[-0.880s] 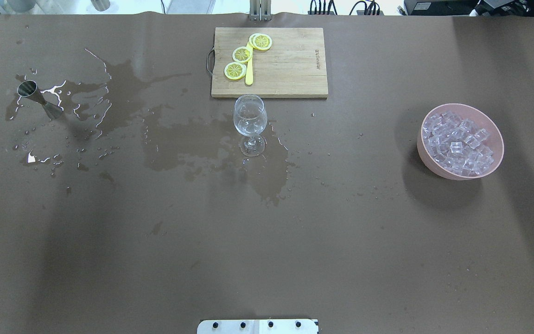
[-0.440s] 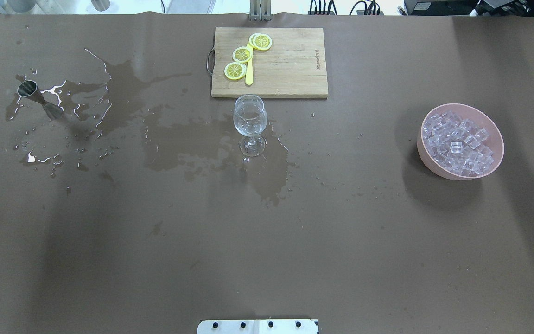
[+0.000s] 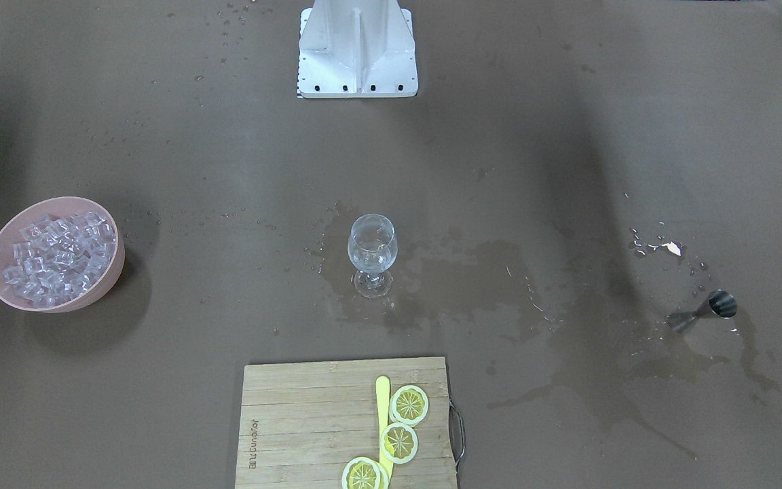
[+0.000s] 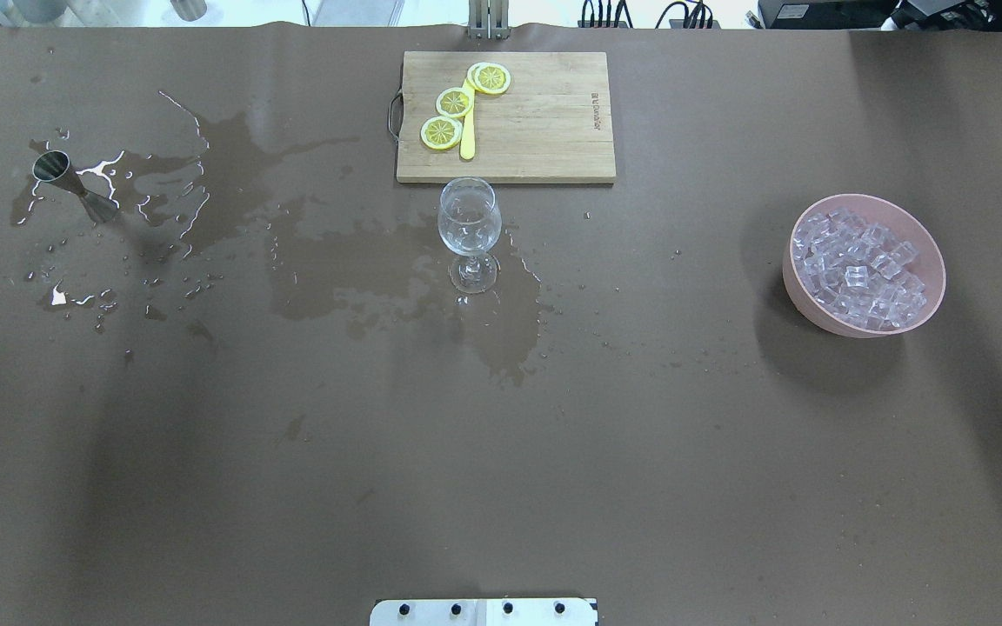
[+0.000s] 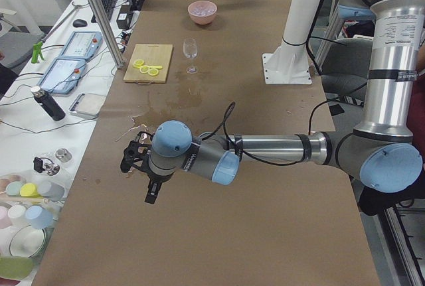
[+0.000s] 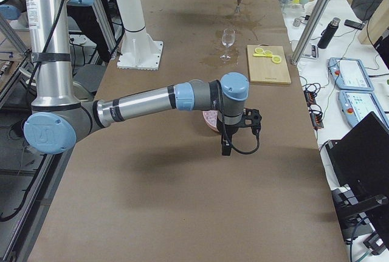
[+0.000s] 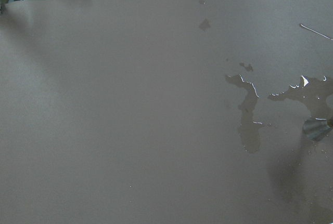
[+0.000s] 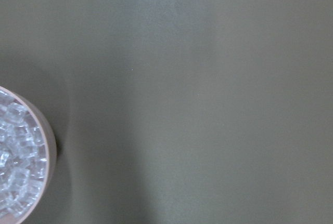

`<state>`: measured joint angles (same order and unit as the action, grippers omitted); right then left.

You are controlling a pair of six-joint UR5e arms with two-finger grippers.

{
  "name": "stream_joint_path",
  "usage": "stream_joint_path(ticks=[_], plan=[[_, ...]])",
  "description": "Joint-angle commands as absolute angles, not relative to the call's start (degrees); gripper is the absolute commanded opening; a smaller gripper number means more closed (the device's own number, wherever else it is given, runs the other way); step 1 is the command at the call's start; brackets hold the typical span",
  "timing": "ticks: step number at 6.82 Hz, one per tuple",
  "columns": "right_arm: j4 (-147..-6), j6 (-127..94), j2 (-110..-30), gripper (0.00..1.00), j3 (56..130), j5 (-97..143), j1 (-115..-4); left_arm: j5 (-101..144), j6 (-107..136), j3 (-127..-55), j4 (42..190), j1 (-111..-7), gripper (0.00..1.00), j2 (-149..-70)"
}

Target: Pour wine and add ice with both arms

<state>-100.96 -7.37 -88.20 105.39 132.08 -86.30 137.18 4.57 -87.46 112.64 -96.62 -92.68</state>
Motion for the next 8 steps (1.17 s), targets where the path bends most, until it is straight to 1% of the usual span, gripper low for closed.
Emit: stream_joint_path(ticks=[1,3,5,6,8], plan=[[-100.7,-15.5,-88.2,1.00,110.5,132.2,-80.9,137.1,4.6,-87.4,112.7,-96.7,0.98,-93.0],[-100.3,-24.1,-88.2,1.00,112.6,131.7,-74.5,137.3,5.0,-86.8,112.5,-96.7,0.98,-93.0],[-95.8,-31.8,-87.5,1.00,112.3,130.6,-69.1,137.4,7.6,-88.7,110.7,-96.7,0.98,-93.3],[-95.5,-32.8,-87.3,1.00,111.7,129.7,-66.8,136.9,7.6,-88.3,110.7,-96.6,0.98,-92.4],[-95.6,-34.3,-83.8,1.00,108.2,129.1,-65.1,133.4,7.3,-88.2,110.9,-94.7,0.98,-93.0]])
